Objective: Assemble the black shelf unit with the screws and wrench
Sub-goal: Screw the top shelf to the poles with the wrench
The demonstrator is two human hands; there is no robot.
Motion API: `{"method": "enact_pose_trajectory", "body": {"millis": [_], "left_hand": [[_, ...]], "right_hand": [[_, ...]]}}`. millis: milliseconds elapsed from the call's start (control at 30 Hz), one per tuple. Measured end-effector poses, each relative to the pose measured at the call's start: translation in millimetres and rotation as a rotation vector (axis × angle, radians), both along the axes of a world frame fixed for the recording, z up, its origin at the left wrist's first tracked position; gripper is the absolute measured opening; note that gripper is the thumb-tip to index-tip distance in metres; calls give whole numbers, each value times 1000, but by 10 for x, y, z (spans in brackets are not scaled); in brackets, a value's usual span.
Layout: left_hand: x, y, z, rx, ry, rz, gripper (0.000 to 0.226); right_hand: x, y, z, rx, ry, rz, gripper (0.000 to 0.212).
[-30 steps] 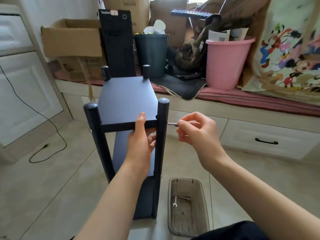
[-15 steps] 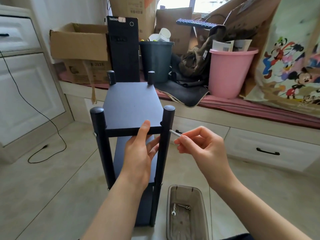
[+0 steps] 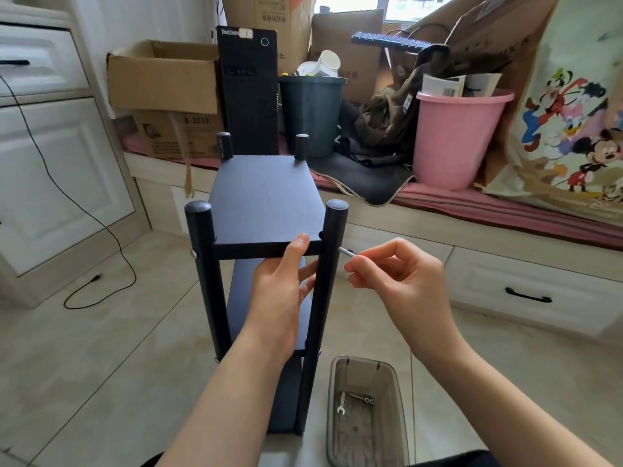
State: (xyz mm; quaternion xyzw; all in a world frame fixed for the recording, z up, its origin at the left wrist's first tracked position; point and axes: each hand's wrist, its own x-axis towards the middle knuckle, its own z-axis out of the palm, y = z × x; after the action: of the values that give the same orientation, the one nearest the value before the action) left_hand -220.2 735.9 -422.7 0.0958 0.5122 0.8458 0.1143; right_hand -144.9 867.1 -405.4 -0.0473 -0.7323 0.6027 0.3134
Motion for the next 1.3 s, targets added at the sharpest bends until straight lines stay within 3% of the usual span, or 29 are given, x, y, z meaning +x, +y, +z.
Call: {"method": "enact_pose_trajectory", "body": {"millis": [200,467,633,900,1100,1300], "left_hand": [[3,4,20,5,0,5,14],[13,9,26,6,12,16,13],[16,8,41,16,34,12,30],[14,17,22,10,3,28,20],[3,16,3,4,-5,28,10],[-3,18,-15,11,6,15,9]], "right_hand": [[-40,-39,-35,223,-15,-77,11],[-157,-68,-30,132,10,-42,9],[-199,-50,-19,121,9,-22,10],[-208,-56,2,200,-22,-88,10],[-149,-36,2,138,-27,-80,9],[-136,-55,-7,282,-12,-128,10]]}}
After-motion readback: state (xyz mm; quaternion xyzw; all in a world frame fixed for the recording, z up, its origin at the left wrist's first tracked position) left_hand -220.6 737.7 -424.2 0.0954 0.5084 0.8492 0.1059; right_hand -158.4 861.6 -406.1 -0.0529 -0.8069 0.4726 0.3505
